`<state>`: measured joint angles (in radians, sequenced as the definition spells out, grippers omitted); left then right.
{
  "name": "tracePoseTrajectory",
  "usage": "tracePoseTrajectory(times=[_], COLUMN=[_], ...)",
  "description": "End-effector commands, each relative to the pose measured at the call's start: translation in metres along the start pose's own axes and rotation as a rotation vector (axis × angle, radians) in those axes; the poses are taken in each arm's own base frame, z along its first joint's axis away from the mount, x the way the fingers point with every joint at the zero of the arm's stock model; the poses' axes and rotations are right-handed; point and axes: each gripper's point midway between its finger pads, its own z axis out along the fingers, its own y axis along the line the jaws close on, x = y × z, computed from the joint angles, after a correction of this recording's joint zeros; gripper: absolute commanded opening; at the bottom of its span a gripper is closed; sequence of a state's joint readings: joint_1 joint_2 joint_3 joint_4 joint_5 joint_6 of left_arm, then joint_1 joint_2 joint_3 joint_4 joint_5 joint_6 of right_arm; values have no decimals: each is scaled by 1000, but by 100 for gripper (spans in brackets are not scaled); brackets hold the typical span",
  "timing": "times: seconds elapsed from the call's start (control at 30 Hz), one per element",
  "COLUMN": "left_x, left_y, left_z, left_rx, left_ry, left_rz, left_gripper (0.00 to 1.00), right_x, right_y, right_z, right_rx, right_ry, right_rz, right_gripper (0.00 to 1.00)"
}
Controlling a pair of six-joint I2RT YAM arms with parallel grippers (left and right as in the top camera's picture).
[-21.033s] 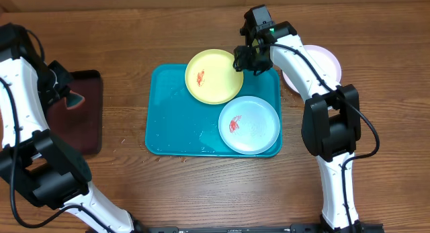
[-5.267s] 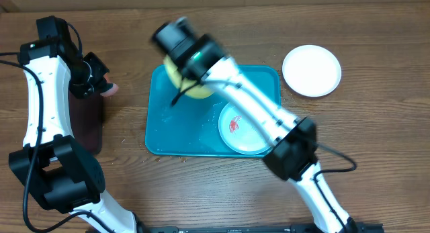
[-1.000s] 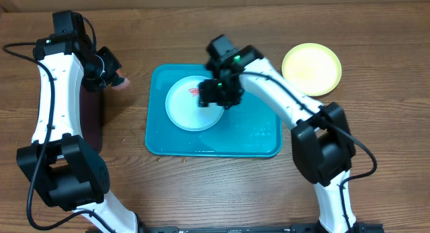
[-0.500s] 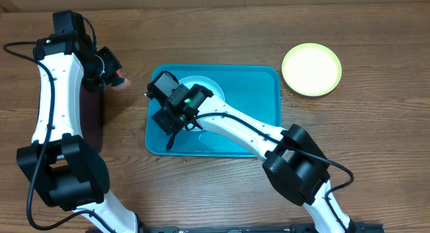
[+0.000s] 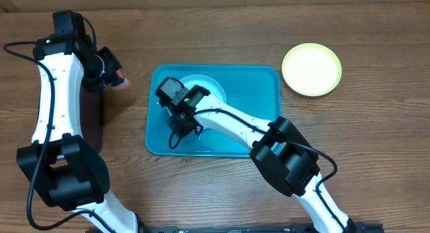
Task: Clean dirty plates on tray and stack at the side
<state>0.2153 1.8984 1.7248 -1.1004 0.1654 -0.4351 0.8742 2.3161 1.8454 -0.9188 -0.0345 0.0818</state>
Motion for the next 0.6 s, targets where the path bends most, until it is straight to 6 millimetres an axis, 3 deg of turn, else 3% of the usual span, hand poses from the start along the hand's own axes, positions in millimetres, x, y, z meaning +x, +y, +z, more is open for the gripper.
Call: tracePoseTrajectory(times=[0.0,0.1,0.23,0.3,0.4,0.47,0.57], left_x=[-2,-2,-2,-2,-2,-2,-2], left_y=[-8,-8,-8,-8,-8,-8,-8], left_z=[-9,-9,-9,-9,-9,-9,-9], left_rx=[24,24,24,25,24,25,24], left_ry=[-18,-20,-20,-20,-20,-20,-20], left_rz=[32,32,32,32,32,32,32], left_gripper=[4,4,4,4,4,4,4], right_x=[15,32,47,52,50,45,42], right_y=[-18,-40,-79,-92,-103,-103,-101], right_z=[-4,-14,-42,-58,-74,-81,-91], right_rx=[100,200,378,416,410,359,262], right_ry=[54,132,196,222,214,200,181], right_rz=[0,10,139,220,371,462,703], right_gripper=[22,23,25,36,40,45,46])
